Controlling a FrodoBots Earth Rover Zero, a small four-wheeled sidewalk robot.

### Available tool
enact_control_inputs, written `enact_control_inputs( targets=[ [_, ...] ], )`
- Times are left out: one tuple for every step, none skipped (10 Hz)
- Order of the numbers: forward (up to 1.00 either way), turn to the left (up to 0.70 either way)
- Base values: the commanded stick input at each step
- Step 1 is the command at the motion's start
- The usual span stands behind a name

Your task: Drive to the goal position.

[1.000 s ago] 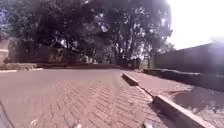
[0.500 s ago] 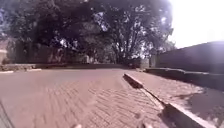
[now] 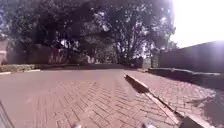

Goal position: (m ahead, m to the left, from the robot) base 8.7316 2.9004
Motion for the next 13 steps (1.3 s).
enact_control_inputs(
  targets=[
    [0.7, -0.19],
    [0.7, -0.35],
    [0.7, -0.35],
    [0.7, -0.35],
    [0.7, -0.21],
    [0.7, -0.06],
    [0.7, 0.0],
    [0.7, 0.0],
    [0.7, 0.0],
    [0.7, 0.0],
    [0.7, 0.0],
    [0.7, 0.0],
    [0.7, 0.0]
  ],
)
